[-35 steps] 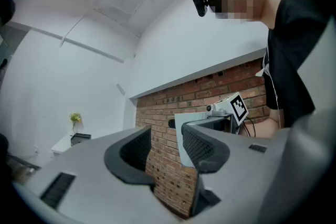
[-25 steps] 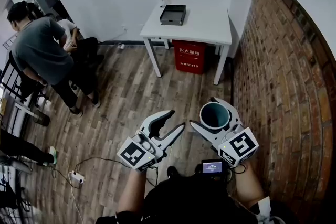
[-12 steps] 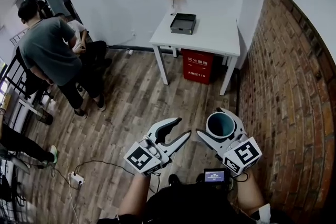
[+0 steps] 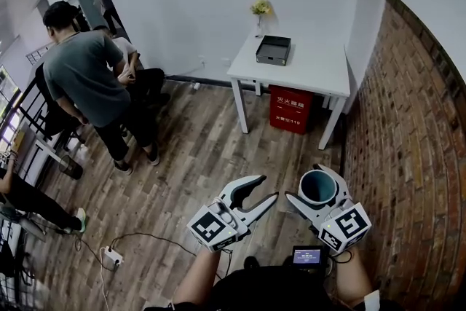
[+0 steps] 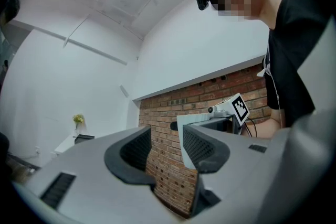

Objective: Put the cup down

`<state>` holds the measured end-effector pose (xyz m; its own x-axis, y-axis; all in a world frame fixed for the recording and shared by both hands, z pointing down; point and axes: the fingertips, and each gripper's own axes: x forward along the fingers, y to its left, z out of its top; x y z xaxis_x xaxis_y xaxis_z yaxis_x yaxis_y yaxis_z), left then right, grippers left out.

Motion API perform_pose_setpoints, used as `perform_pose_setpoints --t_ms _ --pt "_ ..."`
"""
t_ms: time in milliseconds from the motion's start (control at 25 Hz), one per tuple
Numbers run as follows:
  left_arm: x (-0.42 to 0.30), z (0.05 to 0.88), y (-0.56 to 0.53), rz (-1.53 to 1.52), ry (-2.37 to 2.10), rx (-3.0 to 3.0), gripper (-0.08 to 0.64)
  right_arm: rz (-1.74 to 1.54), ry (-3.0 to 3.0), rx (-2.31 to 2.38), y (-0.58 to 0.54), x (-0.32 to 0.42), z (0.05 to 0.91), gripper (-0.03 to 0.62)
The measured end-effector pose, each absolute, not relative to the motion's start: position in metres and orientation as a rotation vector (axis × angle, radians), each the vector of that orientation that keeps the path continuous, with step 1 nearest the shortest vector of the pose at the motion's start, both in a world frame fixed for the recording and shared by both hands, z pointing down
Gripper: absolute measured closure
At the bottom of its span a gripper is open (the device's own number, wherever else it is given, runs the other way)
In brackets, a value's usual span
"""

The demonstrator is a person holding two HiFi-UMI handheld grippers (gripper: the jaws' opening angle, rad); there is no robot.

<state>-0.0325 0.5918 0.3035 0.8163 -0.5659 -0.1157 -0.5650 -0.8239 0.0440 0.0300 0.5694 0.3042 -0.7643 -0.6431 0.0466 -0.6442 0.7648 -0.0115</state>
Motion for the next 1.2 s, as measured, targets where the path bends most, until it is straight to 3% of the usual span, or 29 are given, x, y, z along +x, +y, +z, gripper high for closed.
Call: perform_pose_setpoints --t_ms 560,1200 --pt "-0.088 0.331 0.569 -0.13 -0.825 2.992 0.373 0.071 -2.868 1.144 0.554 -0.024 0.321 0.187" --pt "-0.086 0.355 0.488 -0.136 -0.83 2.963 0.373 0.131 -2.88 1.141 0.47 -0.021 0.351 0.187"
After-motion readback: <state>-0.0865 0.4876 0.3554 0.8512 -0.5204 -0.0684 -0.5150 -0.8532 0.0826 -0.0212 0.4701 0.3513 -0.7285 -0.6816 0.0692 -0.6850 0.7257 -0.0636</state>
